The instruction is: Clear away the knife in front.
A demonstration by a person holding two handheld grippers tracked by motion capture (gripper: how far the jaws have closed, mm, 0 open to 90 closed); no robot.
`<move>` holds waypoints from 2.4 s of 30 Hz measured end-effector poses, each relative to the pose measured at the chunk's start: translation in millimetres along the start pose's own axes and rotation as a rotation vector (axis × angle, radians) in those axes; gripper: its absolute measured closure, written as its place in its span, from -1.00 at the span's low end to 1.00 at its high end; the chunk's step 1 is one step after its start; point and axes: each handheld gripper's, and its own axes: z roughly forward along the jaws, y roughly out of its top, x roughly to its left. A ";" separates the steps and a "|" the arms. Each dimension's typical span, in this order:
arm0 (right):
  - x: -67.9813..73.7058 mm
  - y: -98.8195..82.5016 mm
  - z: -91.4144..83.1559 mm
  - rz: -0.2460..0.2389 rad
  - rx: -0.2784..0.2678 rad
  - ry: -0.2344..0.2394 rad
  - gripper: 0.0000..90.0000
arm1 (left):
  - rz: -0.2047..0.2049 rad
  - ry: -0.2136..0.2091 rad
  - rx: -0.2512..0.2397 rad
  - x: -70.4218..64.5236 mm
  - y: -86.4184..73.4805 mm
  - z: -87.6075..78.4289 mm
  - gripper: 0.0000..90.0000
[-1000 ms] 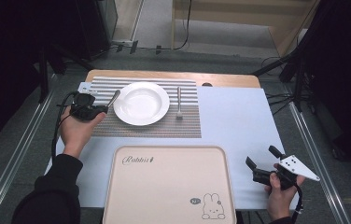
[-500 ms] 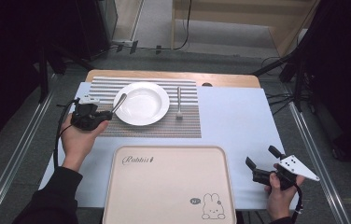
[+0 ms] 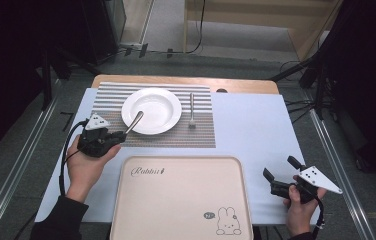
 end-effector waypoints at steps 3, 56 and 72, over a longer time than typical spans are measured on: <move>0.2 0.0 0.1 -0.001 0.000 0.000 -1.00 | 0.004 -0.015 -0.003 -7.8 -6.8 -2.5 0.78; 0.3 0.2 -0.1 -0.005 -0.001 0.008 -1.00 | 0.062 -0.100 0.113 -112.3 -81.5 17.8 0.78; 0.7 0.2 0.1 -0.008 0.001 0.009 -1.00 | 0.090 -0.151 0.071 -125.9 -71.8 18.4 0.63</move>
